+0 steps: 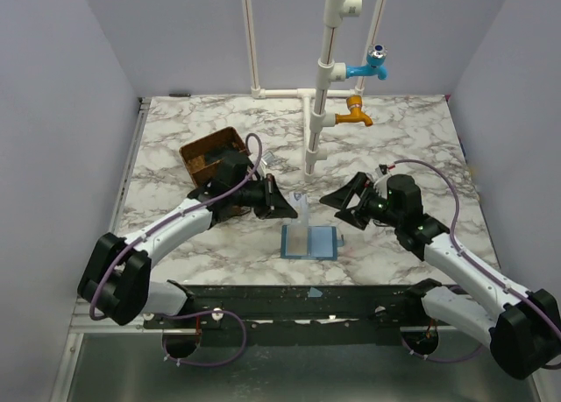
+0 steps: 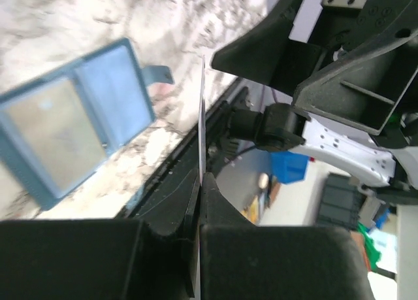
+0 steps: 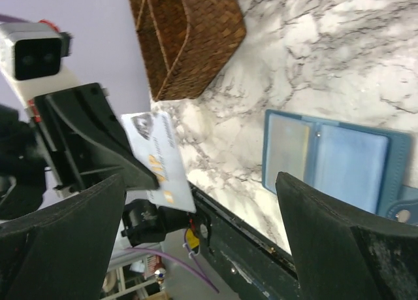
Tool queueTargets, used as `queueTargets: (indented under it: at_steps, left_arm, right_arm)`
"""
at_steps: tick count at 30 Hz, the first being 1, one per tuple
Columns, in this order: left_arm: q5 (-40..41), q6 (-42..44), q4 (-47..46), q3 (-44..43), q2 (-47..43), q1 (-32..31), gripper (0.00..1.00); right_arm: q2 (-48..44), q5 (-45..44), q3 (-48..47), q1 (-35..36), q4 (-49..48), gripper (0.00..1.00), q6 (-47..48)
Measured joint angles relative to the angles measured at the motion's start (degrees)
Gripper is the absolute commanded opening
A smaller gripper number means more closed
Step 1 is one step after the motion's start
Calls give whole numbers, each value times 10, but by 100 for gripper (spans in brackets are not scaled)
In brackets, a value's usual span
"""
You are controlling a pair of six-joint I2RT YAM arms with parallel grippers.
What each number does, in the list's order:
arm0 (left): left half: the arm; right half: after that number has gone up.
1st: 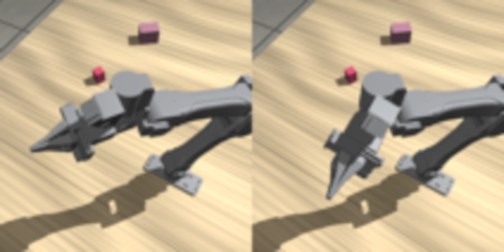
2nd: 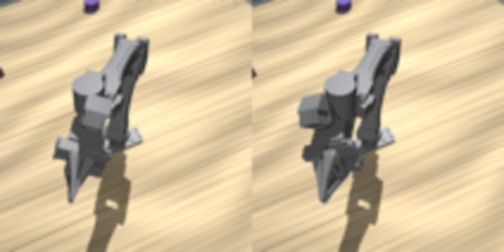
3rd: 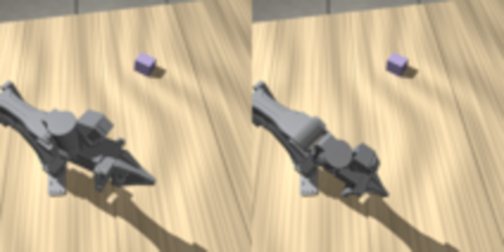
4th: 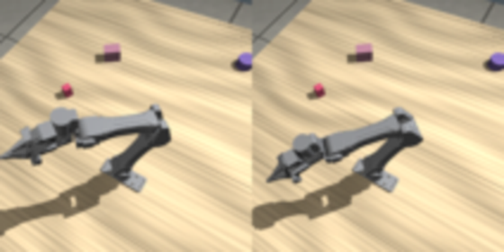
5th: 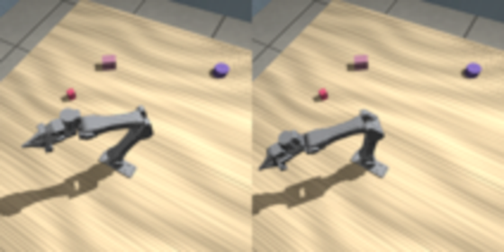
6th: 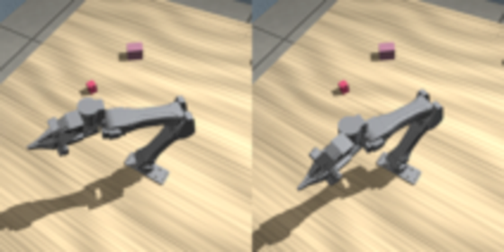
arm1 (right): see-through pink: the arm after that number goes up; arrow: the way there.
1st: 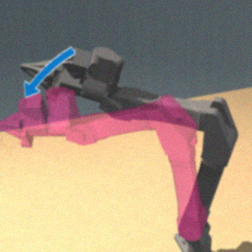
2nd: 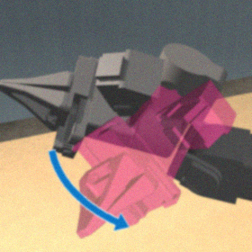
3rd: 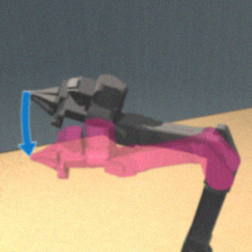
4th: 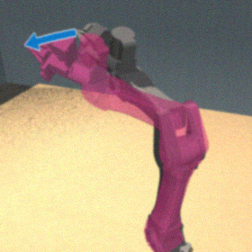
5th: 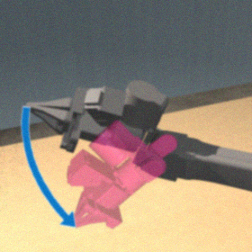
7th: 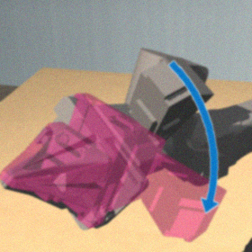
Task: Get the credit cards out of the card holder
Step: Place the credit card in the storage box.
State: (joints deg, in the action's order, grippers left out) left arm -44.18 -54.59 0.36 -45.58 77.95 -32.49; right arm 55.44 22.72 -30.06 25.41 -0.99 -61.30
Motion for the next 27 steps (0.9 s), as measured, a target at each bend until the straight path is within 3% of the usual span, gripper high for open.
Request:
queueTargets:
  at_steps: [17,27]
  left_arm:
    - [202,156,261,-45,-93,205,0]
    - [268,190,296,-67,-53,304,0]
  right_arm:
    - [11,-58,-9,0,68,100,57]
    - [52,-60,-15,0,65,100,67]
